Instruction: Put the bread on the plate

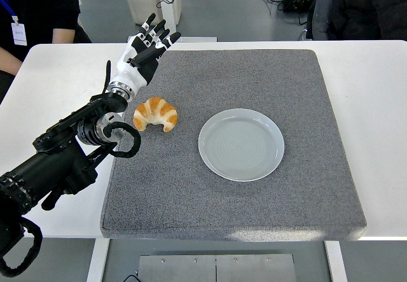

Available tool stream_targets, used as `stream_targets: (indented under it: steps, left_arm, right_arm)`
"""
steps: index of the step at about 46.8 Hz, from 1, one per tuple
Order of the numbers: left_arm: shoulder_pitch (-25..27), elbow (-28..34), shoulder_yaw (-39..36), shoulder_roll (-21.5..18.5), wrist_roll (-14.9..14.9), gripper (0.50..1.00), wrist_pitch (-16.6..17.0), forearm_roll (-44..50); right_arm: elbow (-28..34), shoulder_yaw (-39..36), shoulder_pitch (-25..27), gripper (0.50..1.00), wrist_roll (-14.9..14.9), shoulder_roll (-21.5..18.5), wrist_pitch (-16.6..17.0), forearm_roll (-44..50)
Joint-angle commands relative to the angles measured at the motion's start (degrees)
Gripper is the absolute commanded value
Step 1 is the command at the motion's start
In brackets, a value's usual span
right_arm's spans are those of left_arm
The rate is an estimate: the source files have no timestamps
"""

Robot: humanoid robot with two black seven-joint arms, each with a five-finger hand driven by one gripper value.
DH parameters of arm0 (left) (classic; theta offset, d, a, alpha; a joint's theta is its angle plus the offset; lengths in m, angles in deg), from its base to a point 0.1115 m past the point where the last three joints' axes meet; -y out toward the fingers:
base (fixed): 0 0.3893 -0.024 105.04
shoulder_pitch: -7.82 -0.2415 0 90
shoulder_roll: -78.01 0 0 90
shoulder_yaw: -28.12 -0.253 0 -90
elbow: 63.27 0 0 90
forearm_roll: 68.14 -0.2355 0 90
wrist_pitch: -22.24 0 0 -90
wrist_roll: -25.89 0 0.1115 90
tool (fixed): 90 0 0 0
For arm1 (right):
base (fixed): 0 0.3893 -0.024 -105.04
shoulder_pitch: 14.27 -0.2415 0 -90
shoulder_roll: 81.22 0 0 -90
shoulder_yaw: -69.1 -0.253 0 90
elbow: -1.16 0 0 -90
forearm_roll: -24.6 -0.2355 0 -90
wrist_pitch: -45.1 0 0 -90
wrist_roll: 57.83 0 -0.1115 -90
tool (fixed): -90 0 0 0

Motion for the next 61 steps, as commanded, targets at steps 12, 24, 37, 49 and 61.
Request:
stream_targets:
  steps: [12,24,37,49,61]
  left_arm:
    - [0.5,-0.8,0.5,0.3,0.0,0.975,0.0,0.4]
    - [-0.1,-1.2,0.3,0.3,-0.1,0.975,0.0,-0.2]
    - [0.5,-1.2,0.6,0.3,-0.1,0.975,0.8,0.4]
    - [0.7,-1.1,1.0,0.3,0.2,0.975,0.7,0.4]
    - [1.1,2.3,0.9,-1.6,0.8,0.974,1.6,0.4]
  right_arm:
    - [0.0,0.0,0.0,1.000,0.0,0.0,0.0,0.0]
    - [-0.1,0.0,0.0,1.000,0.0,0.0,0.0,0.0]
    - [-0.1,0.0,0.0,1.000,0.0,0.0,0.0,0.0]
    - [0.0,0.1,0.0,1.000,0.0,0.0,0.0,0.0]
    - [-0.1,0.1,0.0,1.000,0.0,0.0,0.0,0.0]
